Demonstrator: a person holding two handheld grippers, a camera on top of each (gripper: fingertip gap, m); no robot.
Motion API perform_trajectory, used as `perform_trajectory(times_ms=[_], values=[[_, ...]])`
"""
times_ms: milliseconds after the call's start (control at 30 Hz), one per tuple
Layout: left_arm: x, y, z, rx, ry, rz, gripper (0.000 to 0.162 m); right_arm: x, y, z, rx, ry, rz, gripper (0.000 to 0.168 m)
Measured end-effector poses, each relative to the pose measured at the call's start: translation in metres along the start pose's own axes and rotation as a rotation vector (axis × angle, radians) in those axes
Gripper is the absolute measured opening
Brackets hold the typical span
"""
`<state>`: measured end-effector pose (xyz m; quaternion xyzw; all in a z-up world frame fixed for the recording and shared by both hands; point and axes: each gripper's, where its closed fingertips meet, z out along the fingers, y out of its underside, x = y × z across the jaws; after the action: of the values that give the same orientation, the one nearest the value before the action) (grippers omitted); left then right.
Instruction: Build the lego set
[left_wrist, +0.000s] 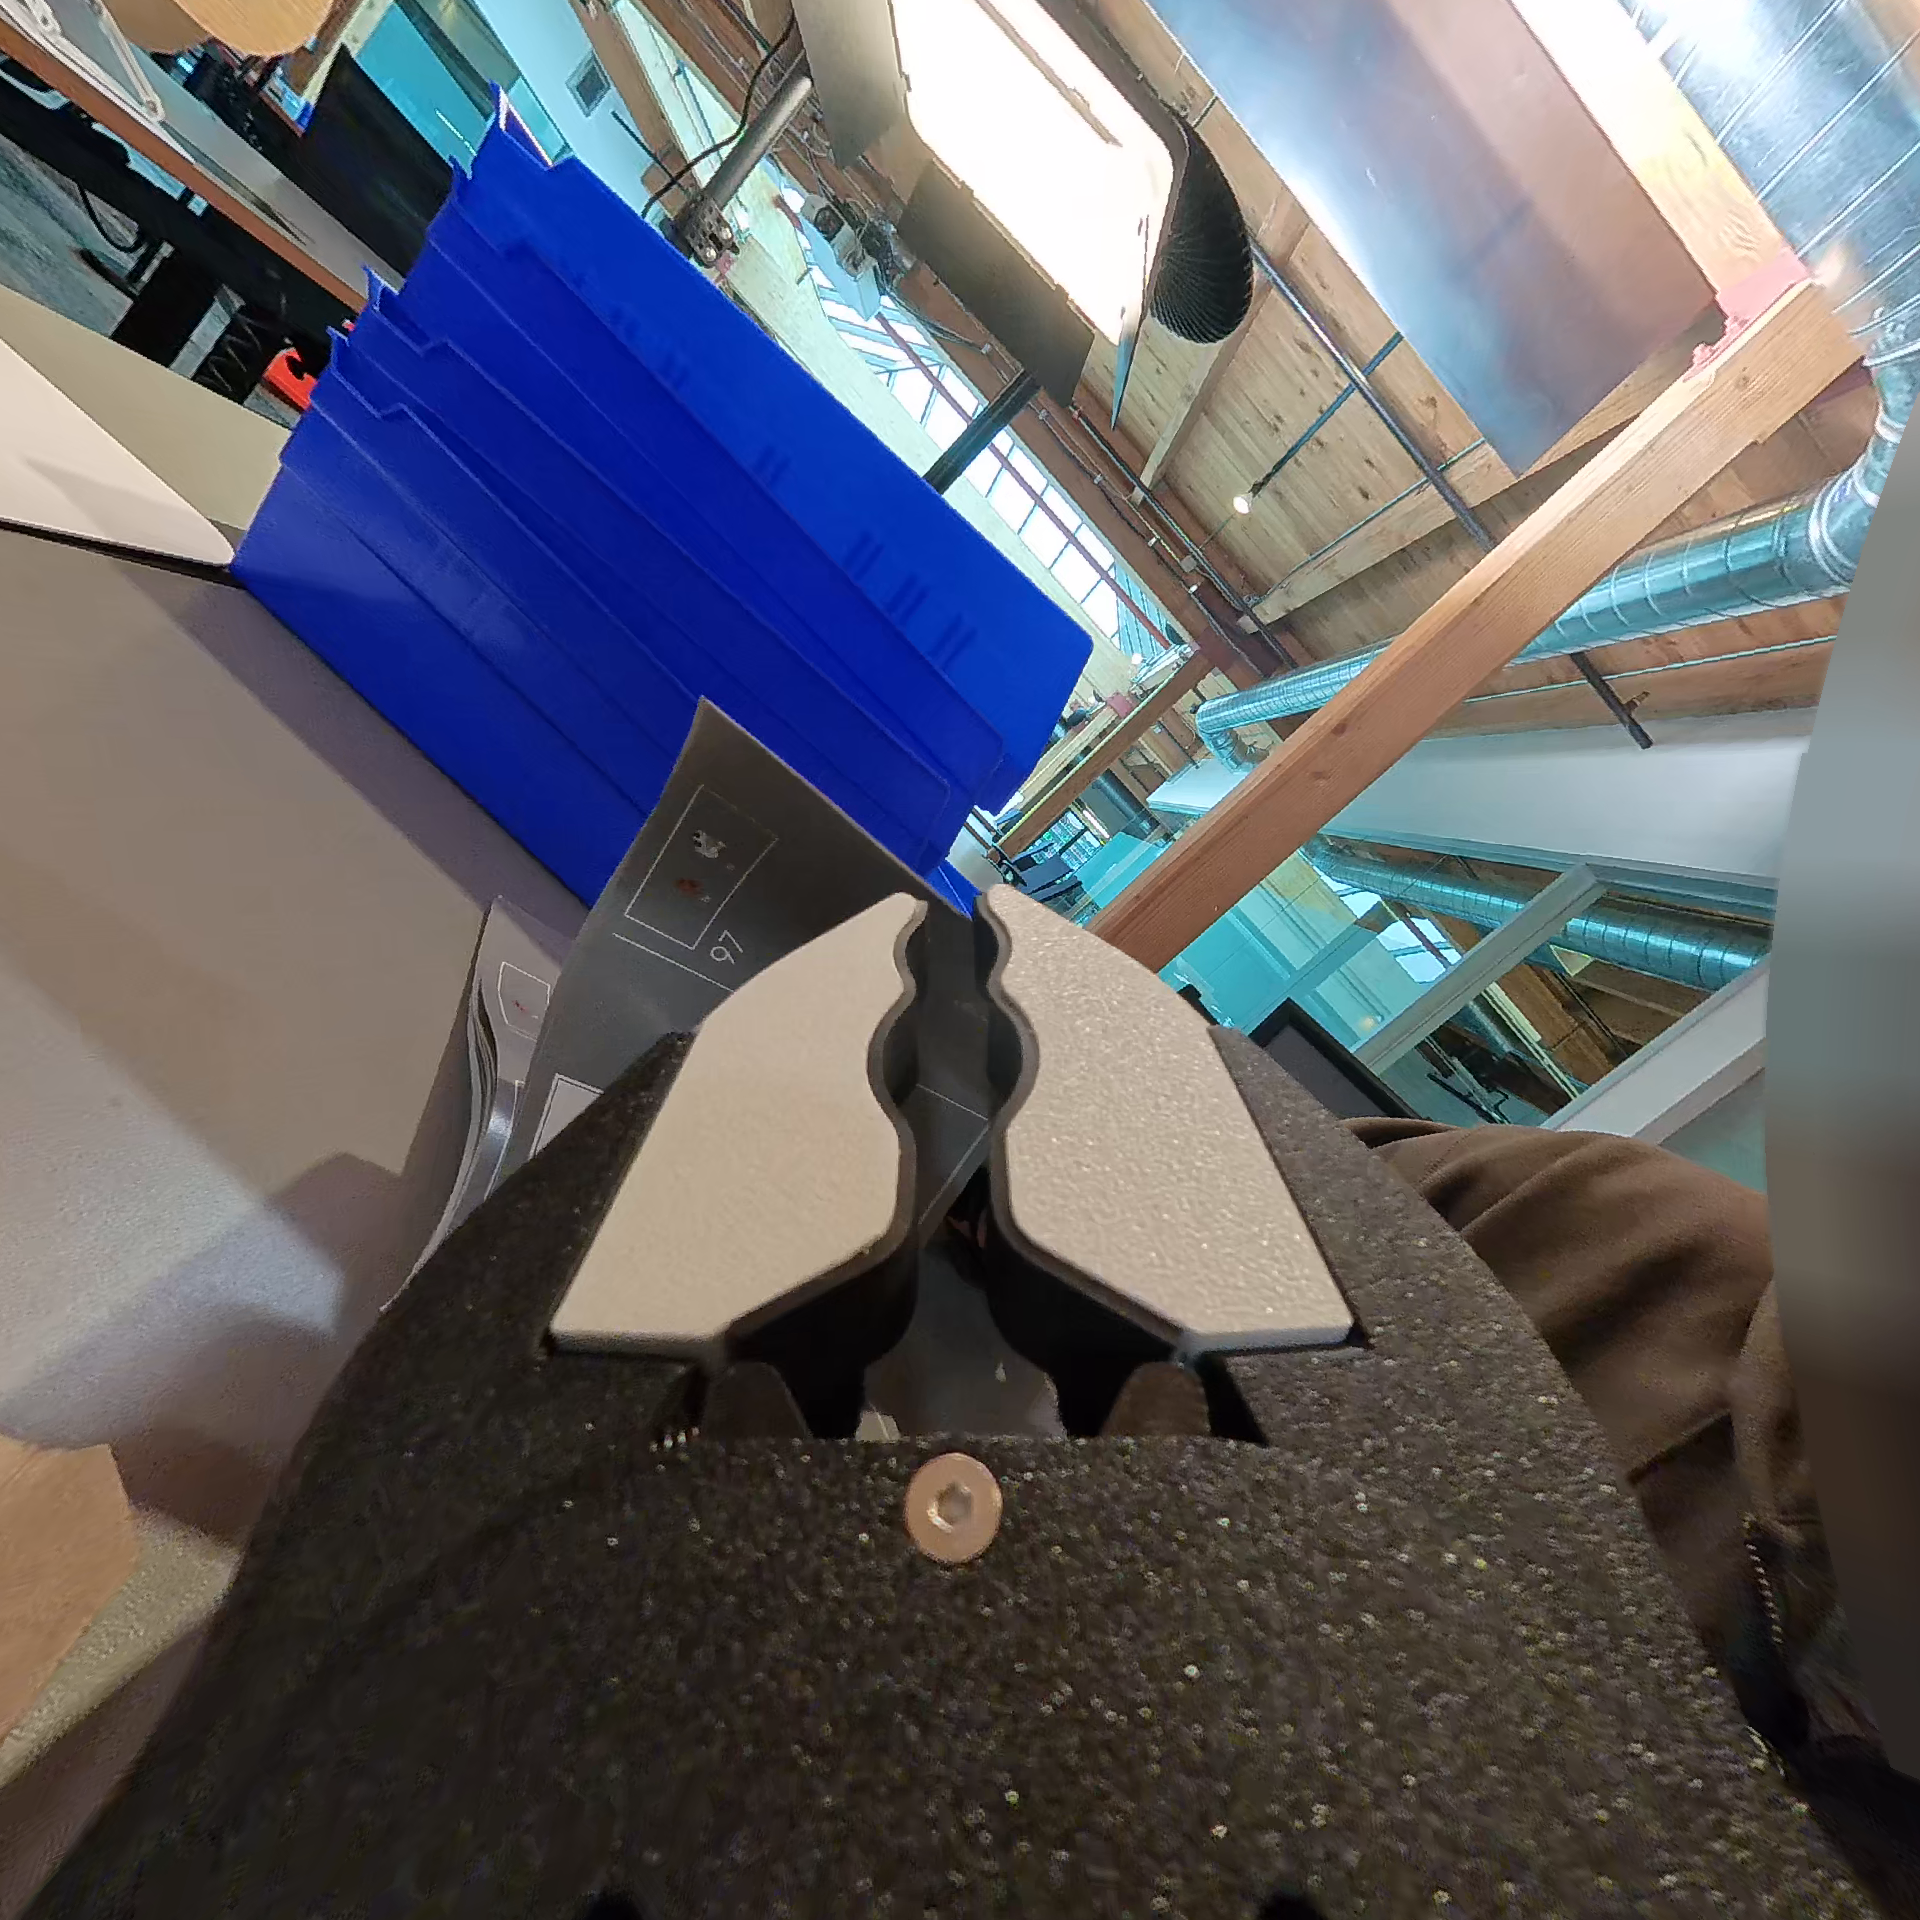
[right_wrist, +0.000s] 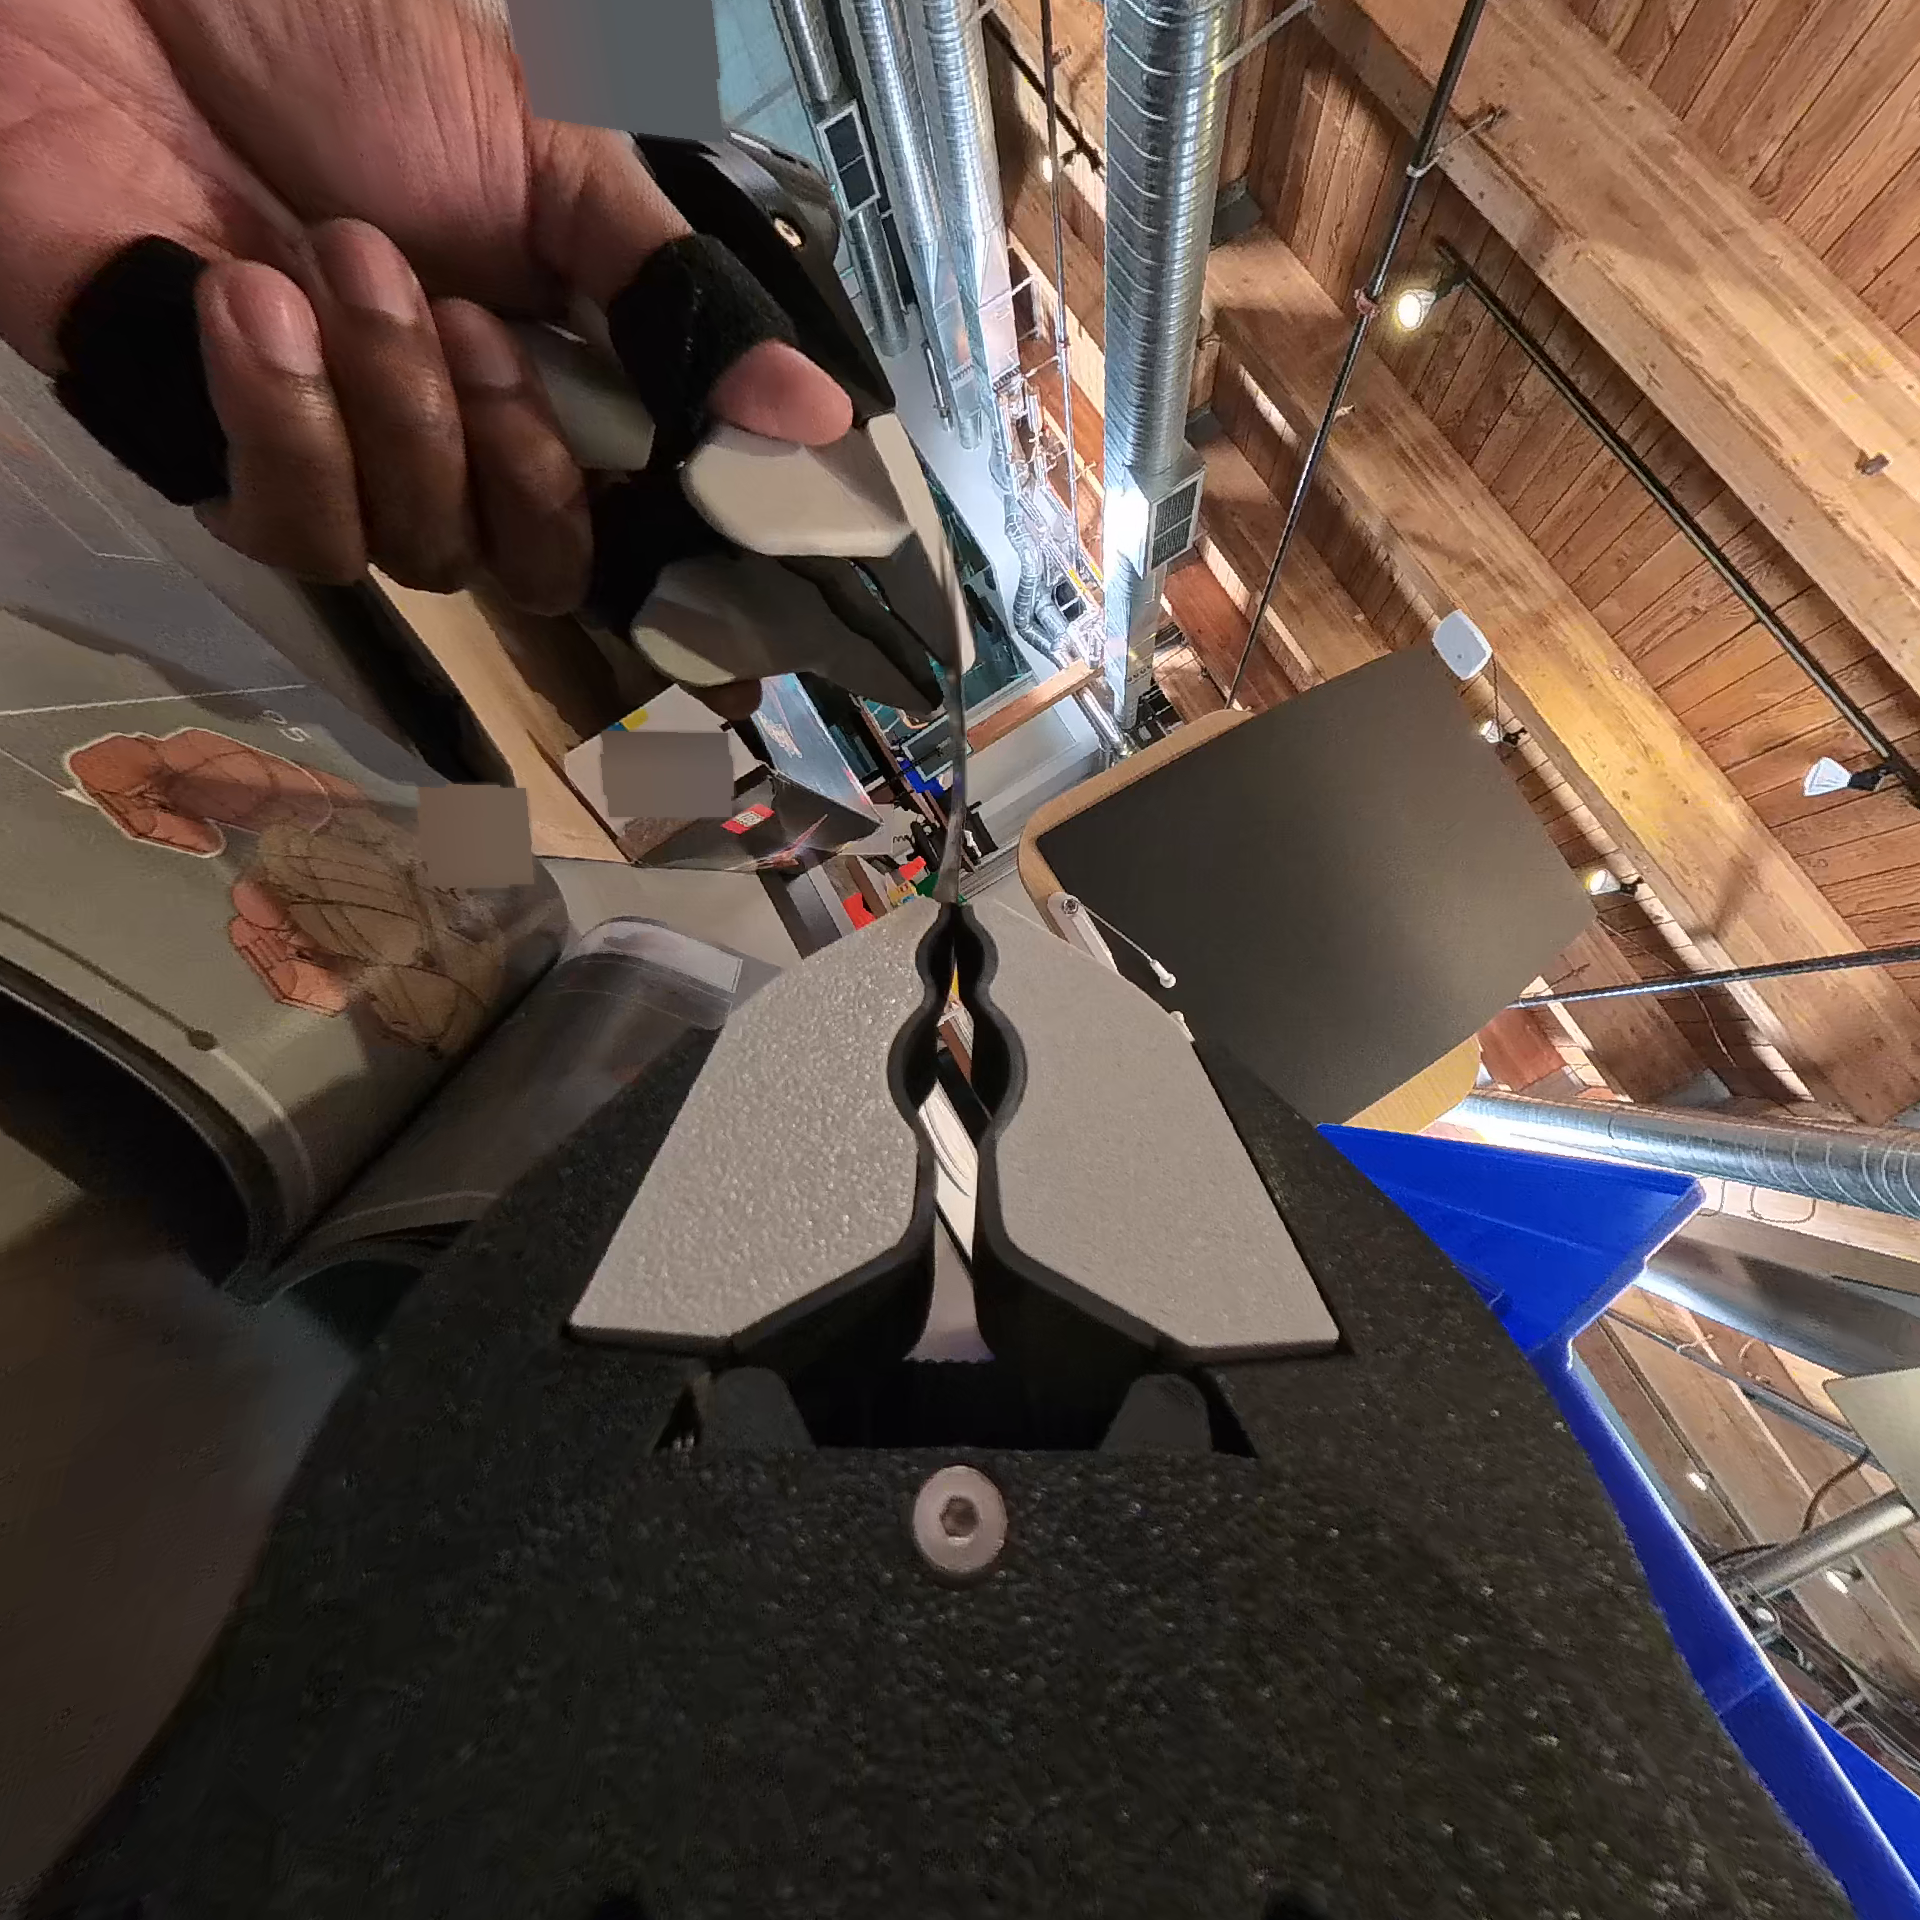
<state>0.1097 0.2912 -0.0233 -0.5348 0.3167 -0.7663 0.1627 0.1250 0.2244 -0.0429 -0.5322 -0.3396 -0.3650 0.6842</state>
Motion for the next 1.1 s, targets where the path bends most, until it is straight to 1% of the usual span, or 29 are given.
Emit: perform_trajectory(times_ms=[67, 167, 267, 367, 467, 567, 700, 833, 900, 1000, 1100], values=[[0.000, 0.000, 0.000, -0.002, -0.001, -0.001, 0.007, -0.001, 0.000, 0.000, 0.000, 0.000, -0.004, 0.000], [-0.001, 0.002, 0.000, -0.009, -0.006, 0.008, 0.001, -0.001, 0.000, 0.000, -0.001, 0.000, -0.005, 0.000], [-0.005, 0.003, -0.002, -0.017, -0.034, 0.039, 0.000, -0.002, -0.002, 0.000, 0.008, -0.006, -0.004, 0.001], [-0.010, 0.002, -0.003, -0.010, -0.074, 0.088, 0.000, -0.007, -0.013, -0.003, 0.064, -0.028, -0.003, 0.011], [-0.011, 0.004, -0.002, -0.027, -0.098, 0.145, 0.000, -0.011, -0.024, -0.007, 0.106, -0.035, -0.023, 0.017], [-0.010, 0.011, 0.001, -0.063, -0.117, 0.206, 0.000, -0.012, -0.028, -0.009, 0.118, -0.046, -0.004, 0.018], [-0.010, 0.015, 0.003, -0.087, -0.135, 0.256, 0.000, -0.004, -0.022, -0.007, 0.084, -0.016, 0.035, 0.018], [-0.011, 0.010, 0.000, -0.061, -0.137, 0.248, 0.000, 0.027, 0.003, -0.002, -0.032, 0.068, 0.219, 0.018], [-0.012, 0.007, -0.002, -0.054, -0.136, 0.241, 0.000, 0.038, 0.009, -0.004, -0.043, 0.100, 0.265, 0.019], [-0.012, 0.004, -0.004, -0.046, -0.128, 0.233, 0.000, 0.033, -0.010, -0.011, 0.049, 0.098, 0.159, 0.019], [-0.012, 0.002, -0.006, -0.038, -0.124, 0.228, 0.000, 0.006, -0.031, -0.016, 0.115, 0.022, 0.021, 0.018]])
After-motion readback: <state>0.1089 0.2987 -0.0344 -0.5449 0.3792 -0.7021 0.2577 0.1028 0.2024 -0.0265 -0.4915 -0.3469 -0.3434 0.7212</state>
